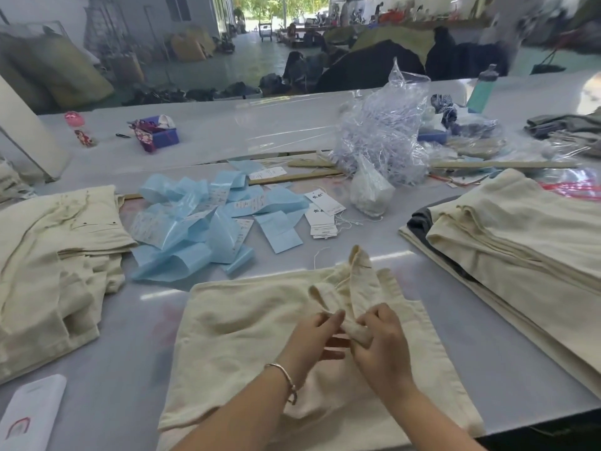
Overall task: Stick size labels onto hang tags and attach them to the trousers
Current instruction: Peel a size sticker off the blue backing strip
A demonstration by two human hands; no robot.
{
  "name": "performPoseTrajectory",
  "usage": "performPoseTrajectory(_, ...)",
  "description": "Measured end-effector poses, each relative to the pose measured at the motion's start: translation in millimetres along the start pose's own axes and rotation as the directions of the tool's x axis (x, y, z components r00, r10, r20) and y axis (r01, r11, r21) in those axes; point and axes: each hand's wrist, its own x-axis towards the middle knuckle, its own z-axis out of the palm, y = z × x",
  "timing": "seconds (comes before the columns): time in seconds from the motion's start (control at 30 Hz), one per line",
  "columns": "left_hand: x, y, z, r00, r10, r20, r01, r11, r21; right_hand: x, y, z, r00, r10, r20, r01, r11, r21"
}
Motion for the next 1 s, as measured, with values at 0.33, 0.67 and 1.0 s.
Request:
performPoseTrajectory(0.33,28,4,62,0.999,-0.035,0.035,0.046,0.903,-0.427,23,53,-62,0.941,0.335,0.042,-0.337,0.924,0.182)
performPoseTrajectory(0.67,33,-9,88,0.998,0.03,0.053,0.002,0.852,-0.523,46,87,-92,0.889,0.037,0.456,0.021,0.992,-0.121)
performPoseTrajectory(1.0,30,-7,93,0.998,0.06,-0.026,-0.065,0.857,-0.512,69,89,-92,0.926,-0.109,0.361,0.061,0.988,0.142)
